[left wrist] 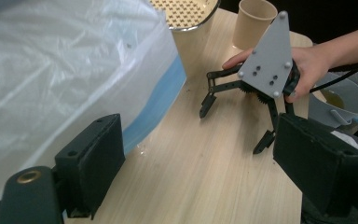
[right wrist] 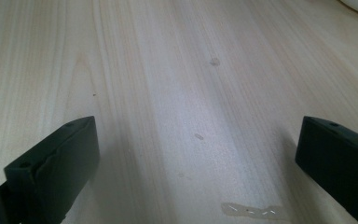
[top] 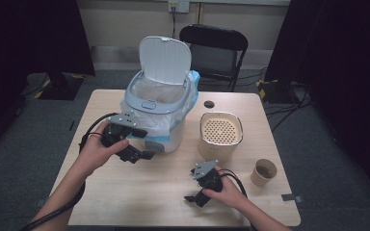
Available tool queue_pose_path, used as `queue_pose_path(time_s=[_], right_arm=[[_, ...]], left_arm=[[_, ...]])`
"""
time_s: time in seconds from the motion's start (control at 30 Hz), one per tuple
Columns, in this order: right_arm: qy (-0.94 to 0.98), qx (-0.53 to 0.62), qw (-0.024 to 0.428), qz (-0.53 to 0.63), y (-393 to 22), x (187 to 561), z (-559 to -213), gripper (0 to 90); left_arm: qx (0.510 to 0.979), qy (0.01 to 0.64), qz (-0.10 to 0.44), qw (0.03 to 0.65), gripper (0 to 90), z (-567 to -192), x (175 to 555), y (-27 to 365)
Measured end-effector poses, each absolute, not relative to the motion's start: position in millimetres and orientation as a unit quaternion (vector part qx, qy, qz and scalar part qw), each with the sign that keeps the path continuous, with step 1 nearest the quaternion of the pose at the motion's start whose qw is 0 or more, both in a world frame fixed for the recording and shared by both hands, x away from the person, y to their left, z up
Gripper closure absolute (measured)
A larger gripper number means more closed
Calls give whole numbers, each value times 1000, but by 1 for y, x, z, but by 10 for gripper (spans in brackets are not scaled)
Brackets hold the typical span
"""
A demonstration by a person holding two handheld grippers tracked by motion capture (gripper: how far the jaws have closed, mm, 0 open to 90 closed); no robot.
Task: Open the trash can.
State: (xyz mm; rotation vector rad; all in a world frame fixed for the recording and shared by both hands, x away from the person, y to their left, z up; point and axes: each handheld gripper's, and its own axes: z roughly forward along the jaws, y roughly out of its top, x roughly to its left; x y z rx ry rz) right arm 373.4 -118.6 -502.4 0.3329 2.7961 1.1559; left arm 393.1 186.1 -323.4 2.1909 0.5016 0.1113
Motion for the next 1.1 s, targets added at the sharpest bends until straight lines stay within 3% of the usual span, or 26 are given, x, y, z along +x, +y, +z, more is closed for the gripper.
queue_pose_path(time_s=[0.67, 0.77, 0.83, 0.9, 1.1], right_arm=[[917, 113, 45, 379, -118, 371, -502, 0], [917, 106, 42, 382, -118, 371, -501, 33], [916, 106, 41, 385, -119, 370, -499, 119], [916, 105, 41, 386, -120, 371, -498, 142], [919, 100, 36, 380, -125, 372, -495, 143]], left_arm=[[880, 211, 11, 425, 160, -384, 388, 179], [880, 211, 9, 425, 161, -393, 387, 178], [883, 211, 4, 420, 161, -399, 385, 178], [882, 210, 3, 422, 160, -402, 384, 178], [883, 211, 7, 419, 161, -414, 380, 178]])
